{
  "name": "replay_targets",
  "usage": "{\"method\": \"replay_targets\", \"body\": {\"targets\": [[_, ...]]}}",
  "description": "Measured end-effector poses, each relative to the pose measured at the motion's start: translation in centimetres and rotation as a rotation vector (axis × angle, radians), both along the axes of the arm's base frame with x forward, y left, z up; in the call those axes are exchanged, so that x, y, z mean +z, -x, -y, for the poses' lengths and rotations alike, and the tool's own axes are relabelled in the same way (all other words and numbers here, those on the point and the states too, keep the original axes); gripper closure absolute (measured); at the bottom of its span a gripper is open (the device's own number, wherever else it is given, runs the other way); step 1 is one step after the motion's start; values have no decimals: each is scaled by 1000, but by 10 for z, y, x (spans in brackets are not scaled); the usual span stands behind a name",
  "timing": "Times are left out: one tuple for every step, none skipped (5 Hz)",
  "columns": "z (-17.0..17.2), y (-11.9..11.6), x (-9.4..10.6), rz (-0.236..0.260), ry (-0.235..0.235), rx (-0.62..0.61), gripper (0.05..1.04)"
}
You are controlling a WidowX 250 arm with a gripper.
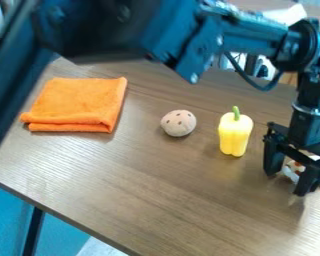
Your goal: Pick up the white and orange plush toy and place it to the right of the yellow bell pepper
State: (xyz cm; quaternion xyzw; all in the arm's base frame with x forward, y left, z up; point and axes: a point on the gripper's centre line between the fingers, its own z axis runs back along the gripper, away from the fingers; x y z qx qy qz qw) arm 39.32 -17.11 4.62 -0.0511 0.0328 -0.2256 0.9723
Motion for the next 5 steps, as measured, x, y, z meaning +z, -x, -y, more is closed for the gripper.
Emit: {"method": "replay_targets", "body": {"targets": [[-10, 18, 36, 87, 12, 20, 83], [-33, 49, 60, 130, -37, 38, 83], [-75, 76, 66, 67, -162, 123, 83], [-121, 83, 73, 45, -187, 212, 83], [-173, 82, 79, 32, -184, 264, 83]]}}
